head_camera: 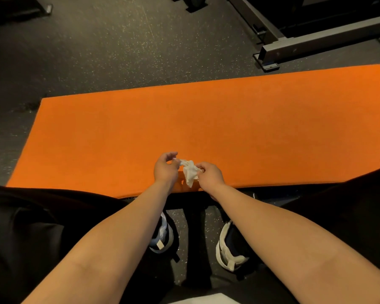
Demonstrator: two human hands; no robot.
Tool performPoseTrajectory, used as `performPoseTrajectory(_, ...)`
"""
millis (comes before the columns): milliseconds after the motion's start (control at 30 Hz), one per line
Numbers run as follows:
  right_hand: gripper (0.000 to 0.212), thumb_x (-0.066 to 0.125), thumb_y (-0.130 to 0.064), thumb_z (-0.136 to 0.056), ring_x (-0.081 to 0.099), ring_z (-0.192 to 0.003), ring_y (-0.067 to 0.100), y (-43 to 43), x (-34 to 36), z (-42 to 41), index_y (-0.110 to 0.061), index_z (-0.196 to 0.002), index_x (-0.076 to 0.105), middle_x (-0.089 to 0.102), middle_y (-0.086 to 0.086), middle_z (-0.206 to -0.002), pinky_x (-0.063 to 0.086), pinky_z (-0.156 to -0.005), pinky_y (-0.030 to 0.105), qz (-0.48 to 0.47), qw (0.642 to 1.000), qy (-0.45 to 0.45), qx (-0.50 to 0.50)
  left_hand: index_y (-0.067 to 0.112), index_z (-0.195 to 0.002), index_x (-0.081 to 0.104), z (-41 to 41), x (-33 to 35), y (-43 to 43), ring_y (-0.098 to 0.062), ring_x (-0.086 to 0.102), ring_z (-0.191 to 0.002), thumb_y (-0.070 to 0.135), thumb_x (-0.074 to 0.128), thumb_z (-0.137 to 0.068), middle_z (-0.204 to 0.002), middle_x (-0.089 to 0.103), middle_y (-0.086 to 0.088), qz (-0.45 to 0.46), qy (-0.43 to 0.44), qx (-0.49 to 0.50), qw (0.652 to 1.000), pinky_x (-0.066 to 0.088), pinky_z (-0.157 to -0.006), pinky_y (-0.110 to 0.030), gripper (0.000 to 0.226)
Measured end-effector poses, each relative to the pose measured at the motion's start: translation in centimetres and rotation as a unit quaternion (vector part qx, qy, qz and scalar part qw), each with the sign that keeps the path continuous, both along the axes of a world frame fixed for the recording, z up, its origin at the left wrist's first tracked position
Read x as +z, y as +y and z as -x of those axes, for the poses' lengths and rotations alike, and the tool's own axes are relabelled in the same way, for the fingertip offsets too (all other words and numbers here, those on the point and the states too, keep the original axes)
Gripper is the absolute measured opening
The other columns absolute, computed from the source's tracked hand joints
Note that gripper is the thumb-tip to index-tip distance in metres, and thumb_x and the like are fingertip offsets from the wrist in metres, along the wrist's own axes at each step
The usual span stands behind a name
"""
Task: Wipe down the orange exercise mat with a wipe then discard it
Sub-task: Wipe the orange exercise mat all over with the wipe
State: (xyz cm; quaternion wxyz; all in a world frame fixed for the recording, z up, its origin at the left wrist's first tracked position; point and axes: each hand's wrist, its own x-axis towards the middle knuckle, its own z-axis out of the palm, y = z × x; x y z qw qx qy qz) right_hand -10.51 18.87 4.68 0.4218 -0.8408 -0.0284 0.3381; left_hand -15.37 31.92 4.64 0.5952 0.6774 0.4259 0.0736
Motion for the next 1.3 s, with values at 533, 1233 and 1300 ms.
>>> performPoseTrajectory(533,0.014,0.062,-0.016,-0.096,0.061,-0.098,0.018,2.5,-0.2,0.6,-0.026,-0.106,0.063,0.06,0.0,-0.114,0.051,-0.079,0.033,-0.142,0.983,0.088,-0.081,0.01,-0.085,0.063,1.0,-0.6,-0.2,-0.023,0.061,-0.068,0.032,0.065,-0.098,-0.075,0.067,-0.01,0.078,0.03,-0.01,0.996,0.046,-0.065,-0.033,0.025)
performPoseTrajectory(1233,0.033,0.049,-0.014,-0.1,0.045,-0.119,0.021,4.9,-5.9,1.5,-0.039,-0.118,0.063,0.049,-0.006,-0.125,0.039,-0.104,0.039,0.103,0.971,-0.16,0.146,0.021,-0.108,0.06,3.8,-3.7,6.1,-0.022,0.058,-0.086,0.01,0.052,-0.099,-0.107,0.061,-0.004,-0.178,0.132,-0.06,0.973,0.041,-0.064,-0.032,0.016)
performPoseTrajectory(1300,0.03,0.049,-0.024,-0.102,0.038,-0.128,0.022,3.9,-6.6,1.5,-0.033,-0.128,0.061,0.047,-0.004,-0.133,0.029,-0.111,0.039,0.133,0.961,-0.183,0.156,0.023,-0.115,0.066,5.0,-4.7,6.3,-0.03,0.049,-0.119,0.017,0.053,-0.099,-0.131,0.053,-0.004,-0.295,0.205,-0.131,0.924,0.042,-0.089,-0.039,0.021)
